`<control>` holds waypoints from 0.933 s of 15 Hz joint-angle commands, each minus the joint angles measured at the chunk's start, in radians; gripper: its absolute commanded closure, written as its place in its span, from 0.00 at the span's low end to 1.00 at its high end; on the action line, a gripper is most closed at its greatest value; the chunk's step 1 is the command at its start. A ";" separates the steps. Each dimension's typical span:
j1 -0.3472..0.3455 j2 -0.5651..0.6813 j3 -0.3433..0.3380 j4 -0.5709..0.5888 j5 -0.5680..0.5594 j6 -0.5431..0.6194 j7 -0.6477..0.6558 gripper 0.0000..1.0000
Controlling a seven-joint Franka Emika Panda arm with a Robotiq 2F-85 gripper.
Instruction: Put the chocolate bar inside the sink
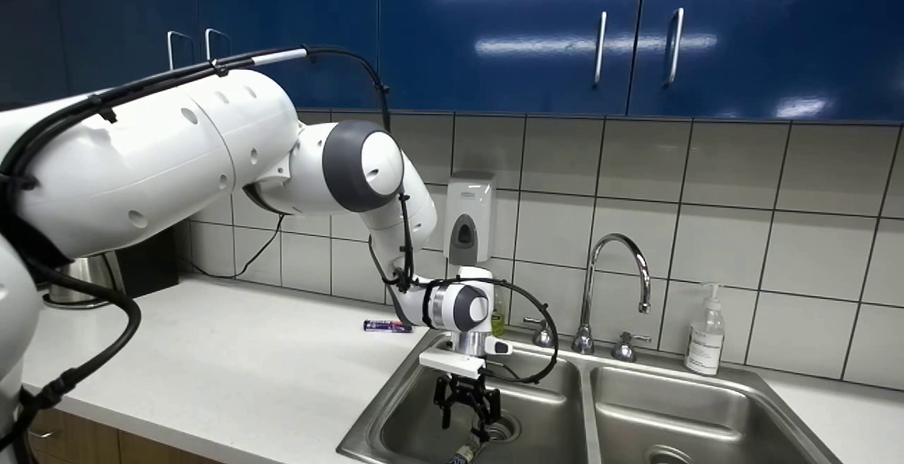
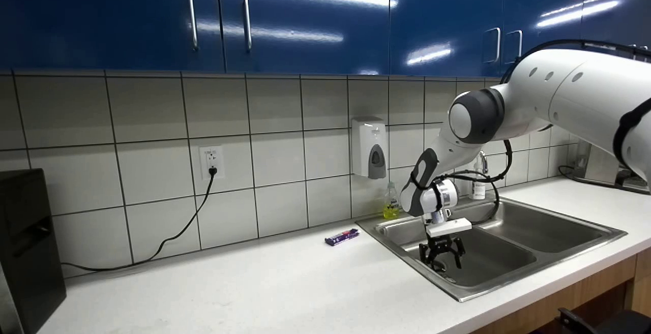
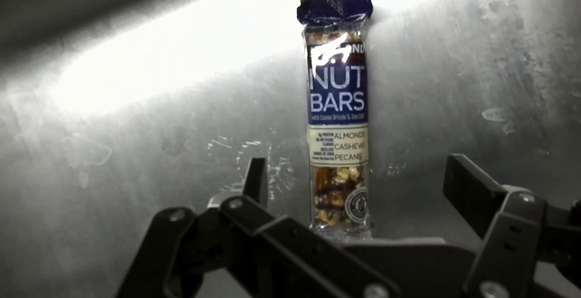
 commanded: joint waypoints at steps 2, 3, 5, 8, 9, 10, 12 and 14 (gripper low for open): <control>0.010 -0.111 -0.002 -0.107 -0.012 0.026 0.021 0.00; 0.009 -0.136 -0.002 -0.131 -0.010 0.033 0.020 0.00; 0.010 -0.184 -0.001 -0.184 -0.010 0.054 0.018 0.00; 0.015 -0.277 -0.002 -0.284 -0.011 0.098 0.017 0.00; 0.018 -0.314 -0.003 -0.324 -0.013 0.114 0.016 0.00; 0.021 -0.345 -0.002 -0.359 -0.012 0.131 0.019 0.00; 0.028 -0.412 -0.003 -0.432 -0.014 0.161 0.019 0.00; 0.035 -0.474 -0.002 -0.498 -0.015 0.185 0.019 0.00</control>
